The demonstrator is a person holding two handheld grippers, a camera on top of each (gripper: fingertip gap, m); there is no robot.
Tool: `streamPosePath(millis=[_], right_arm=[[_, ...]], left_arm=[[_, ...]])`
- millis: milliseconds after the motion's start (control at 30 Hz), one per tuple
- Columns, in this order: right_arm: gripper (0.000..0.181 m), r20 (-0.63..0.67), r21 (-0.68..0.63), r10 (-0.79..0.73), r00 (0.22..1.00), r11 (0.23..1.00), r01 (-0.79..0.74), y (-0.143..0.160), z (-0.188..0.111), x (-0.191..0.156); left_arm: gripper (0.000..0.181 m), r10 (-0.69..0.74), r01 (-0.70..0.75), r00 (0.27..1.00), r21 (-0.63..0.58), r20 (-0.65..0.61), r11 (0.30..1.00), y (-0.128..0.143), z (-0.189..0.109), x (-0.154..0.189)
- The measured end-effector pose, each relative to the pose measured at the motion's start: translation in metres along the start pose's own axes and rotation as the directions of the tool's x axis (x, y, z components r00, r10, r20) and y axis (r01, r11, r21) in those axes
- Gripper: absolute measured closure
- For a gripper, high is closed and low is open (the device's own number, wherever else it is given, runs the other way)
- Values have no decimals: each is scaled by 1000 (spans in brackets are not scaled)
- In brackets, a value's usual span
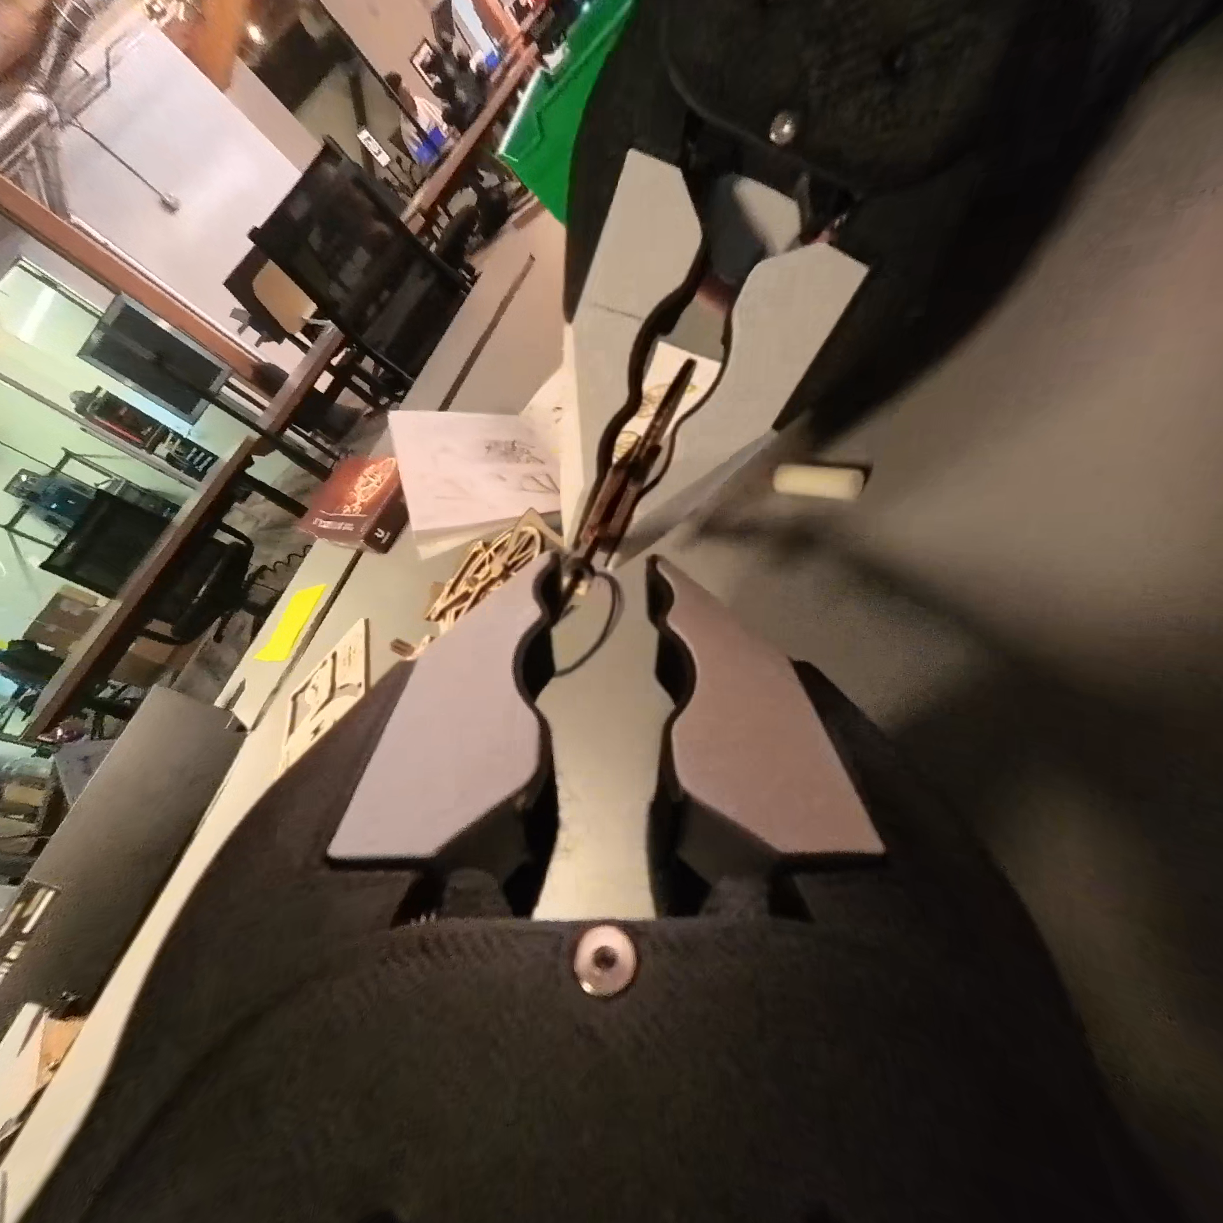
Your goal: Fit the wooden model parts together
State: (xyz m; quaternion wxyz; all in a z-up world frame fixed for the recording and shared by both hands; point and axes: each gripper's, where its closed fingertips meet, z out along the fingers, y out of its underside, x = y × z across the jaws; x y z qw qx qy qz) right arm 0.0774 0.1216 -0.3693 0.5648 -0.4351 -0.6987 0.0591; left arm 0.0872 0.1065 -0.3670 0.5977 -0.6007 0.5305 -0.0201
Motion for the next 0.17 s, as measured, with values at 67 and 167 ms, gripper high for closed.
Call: streamPosePath(millis=[67, 167], right_arm=[[174, -4, -7, 39, 999, 999, -39, -6, -4, 8], [174, -1, 1, 106, 994, 994, -106, -14, -15, 21]], left_arm=[[151, 5, -6, 998, 21, 64, 1000, -4, -3, -9], [150, -131, 121, 979, 69, 159, 990, -10, -14, -31]])
